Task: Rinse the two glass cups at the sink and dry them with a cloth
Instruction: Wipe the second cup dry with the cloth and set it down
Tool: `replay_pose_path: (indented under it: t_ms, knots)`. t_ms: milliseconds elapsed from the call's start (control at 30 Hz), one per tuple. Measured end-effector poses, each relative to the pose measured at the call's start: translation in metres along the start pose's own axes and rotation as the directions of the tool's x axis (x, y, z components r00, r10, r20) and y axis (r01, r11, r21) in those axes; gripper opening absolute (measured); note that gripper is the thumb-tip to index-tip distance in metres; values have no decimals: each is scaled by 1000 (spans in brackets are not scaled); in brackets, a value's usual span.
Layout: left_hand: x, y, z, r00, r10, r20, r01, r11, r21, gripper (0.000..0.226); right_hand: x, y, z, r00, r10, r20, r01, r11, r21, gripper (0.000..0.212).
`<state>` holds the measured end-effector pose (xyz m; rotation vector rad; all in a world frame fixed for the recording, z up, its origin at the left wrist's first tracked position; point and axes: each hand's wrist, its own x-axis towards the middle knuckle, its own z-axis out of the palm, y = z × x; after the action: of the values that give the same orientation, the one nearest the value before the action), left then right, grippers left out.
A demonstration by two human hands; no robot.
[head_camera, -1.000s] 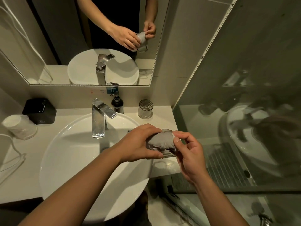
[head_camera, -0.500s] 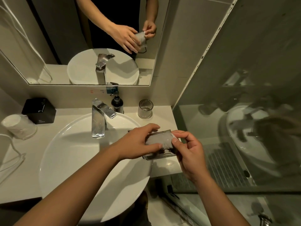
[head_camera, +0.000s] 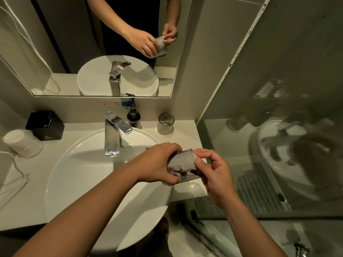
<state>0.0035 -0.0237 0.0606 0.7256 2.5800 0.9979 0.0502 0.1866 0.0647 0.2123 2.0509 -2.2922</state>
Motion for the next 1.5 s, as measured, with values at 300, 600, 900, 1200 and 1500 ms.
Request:
replay_pose_path:
  t_ms: [300,600,900,1200,1500]
  knots:
    - [7,-1,-19,987,-61,147,82,986,-144,61,-1,-3,-3,994,-51,97,45,997,67,11]
    - [2,14,2,998,17,-55,-14,998,66,76,0,-2,7,997,6,-71,2,994,111,20]
    - [2,8,-8,996,-72,42,79,979,-189,67,-2,-1,-4,998,-2,62,-5,992,126,10]
    - [2,4,-8,980,-164,112,196,886,-419,57,-2,-7,-4,999,4,49,-9,995,104,14]
    - [-9,18,-1,993,89,76,-98,987,129,105,6,-6,7,976,136,-168,-110,982,157,10]
